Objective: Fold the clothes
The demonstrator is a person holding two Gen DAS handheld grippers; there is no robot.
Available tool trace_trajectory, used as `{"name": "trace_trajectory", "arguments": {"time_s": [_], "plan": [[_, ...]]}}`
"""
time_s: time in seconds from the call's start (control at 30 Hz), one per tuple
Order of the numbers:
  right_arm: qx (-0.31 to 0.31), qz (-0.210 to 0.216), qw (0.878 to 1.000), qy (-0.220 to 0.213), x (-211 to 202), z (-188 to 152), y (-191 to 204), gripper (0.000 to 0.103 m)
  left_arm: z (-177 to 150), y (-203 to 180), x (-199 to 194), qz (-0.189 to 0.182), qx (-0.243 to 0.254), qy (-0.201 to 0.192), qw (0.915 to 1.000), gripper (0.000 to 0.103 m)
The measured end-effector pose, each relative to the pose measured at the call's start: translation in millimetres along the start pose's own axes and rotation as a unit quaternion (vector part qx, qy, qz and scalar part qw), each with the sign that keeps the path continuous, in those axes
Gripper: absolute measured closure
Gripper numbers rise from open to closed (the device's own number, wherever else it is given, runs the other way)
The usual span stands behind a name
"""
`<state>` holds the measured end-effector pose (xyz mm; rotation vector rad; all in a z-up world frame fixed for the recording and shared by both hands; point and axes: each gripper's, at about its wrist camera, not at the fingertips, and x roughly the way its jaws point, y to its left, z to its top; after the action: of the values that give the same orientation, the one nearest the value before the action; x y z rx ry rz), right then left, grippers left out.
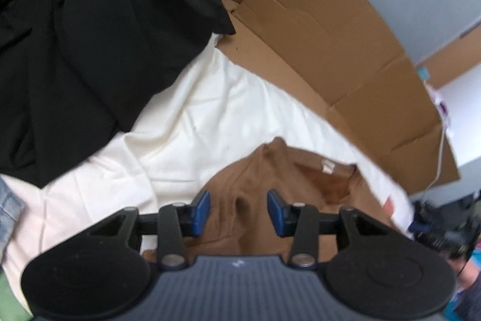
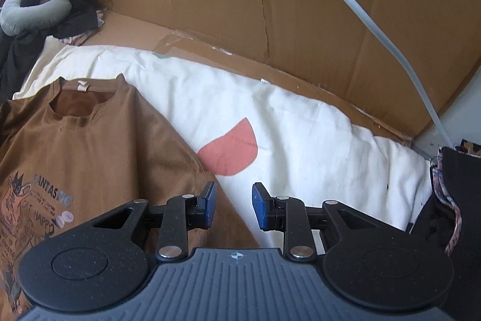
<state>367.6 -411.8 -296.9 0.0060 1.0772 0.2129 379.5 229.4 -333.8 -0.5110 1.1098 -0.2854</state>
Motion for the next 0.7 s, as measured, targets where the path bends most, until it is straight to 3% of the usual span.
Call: {"name": "trace_trajectory", "arguments": {"time_s": [0.47, 0.7], "plan": [[0.013, -0.011, 1.0, 0.012, -1, 5, -13, 0.07, -10, 6, 4, 0.045, 0.007, 0.018, 0.9988, 0.065], [0.024, 0.016, 0.999, 0.013, 20, 11, -5, 0.07, -18, 6, 3, 0.058, 0.016, 0.013, 0.9981, 0.068]]}}
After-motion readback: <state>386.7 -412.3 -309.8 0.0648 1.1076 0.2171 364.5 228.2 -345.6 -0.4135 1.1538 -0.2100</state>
